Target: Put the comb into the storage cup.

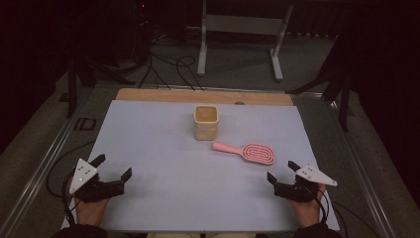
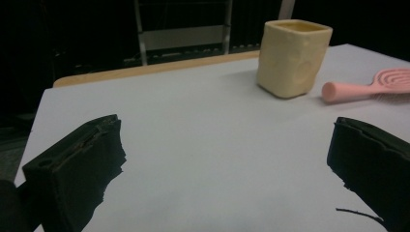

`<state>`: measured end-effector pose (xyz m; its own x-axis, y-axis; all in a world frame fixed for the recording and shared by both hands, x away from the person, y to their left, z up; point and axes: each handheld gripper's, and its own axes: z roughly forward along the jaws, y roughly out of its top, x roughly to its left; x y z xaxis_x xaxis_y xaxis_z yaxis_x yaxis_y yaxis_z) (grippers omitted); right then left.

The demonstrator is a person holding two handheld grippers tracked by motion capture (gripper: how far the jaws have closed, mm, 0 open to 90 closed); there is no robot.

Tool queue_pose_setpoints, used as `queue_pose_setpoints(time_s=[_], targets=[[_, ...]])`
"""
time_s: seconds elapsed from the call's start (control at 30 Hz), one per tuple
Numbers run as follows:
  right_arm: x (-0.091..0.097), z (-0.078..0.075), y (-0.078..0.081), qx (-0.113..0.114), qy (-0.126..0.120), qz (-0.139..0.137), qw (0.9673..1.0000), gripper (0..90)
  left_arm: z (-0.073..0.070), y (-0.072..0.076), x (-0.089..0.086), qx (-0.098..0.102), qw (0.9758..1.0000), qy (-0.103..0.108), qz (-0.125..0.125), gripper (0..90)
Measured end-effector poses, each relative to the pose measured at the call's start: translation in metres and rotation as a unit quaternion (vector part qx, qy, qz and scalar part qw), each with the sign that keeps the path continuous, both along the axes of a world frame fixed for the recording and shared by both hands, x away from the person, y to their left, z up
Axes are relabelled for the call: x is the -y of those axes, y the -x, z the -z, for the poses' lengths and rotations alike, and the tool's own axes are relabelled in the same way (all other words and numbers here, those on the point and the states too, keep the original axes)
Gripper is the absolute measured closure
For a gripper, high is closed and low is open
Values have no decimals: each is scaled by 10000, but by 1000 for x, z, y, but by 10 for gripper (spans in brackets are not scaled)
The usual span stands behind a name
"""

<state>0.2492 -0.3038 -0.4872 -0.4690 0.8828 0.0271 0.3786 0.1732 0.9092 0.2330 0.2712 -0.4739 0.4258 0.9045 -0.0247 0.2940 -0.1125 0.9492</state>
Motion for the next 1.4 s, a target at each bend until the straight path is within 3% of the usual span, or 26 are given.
queue_pose_setpoints(time_s=[0.53, 0.77, 1.4], targets=[[-4, 1, -7, -46, -37, -77, 10000, 87, 6, 1, 4, 13, 9997, -234, -114, 1], [-6, -1, -10, -51, -98, -88, 9999, 87, 8, 2, 6, 17, 9997, -224, -107, 1], [-12, -26, -32, -119, -423, -117, 9990, 88, 12, -2, 3, 25, 9994, -178, -293, 1]])
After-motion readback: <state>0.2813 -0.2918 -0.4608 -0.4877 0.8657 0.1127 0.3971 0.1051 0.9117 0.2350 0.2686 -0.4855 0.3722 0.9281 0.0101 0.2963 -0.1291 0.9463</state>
